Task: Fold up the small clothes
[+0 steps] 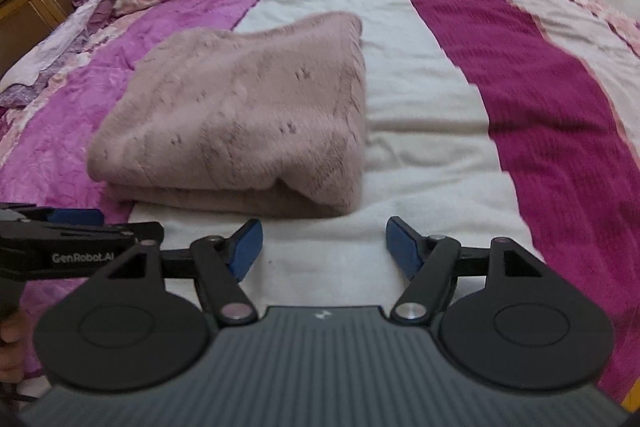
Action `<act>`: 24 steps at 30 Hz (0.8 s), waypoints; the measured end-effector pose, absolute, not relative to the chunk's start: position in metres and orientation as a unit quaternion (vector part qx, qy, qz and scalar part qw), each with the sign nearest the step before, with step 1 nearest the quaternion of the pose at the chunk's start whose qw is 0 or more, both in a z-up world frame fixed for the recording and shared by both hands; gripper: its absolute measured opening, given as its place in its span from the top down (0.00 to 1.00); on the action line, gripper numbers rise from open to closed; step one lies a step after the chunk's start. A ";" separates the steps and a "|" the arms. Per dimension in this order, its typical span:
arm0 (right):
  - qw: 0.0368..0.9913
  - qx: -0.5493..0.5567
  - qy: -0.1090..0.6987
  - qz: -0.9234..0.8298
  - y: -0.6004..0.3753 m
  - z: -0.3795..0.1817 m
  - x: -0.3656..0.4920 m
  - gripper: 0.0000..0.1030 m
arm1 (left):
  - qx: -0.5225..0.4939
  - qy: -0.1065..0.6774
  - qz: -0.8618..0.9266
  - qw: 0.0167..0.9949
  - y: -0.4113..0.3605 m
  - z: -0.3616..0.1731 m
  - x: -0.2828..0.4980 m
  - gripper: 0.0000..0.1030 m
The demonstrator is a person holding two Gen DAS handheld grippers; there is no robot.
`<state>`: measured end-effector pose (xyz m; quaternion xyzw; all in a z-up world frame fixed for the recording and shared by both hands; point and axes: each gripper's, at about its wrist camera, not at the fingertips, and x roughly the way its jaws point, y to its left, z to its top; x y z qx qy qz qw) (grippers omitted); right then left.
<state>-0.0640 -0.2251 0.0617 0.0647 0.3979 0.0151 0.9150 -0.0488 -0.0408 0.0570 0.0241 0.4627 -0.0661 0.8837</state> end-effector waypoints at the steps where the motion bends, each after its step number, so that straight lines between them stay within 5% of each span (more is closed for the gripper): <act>1: 0.915 0.062 0.399 0.016 -0.224 0.059 -0.064 0.28 | 0.023 0.464 -0.064 0.883 -0.041 0.055 -0.048 0.23; 6: 0.916 0.038 0.399 0.019 -0.214 0.054 -0.065 0.20 | 0.015 0.465 -0.053 0.884 -0.039 0.049 -0.046 0.18; 24: 0.917 0.036 0.396 0.017 -0.213 0.052 -0.064 0.19 | 0.011 0.458 -0.045 0.888 -0.036 0.043 -0.047 0.13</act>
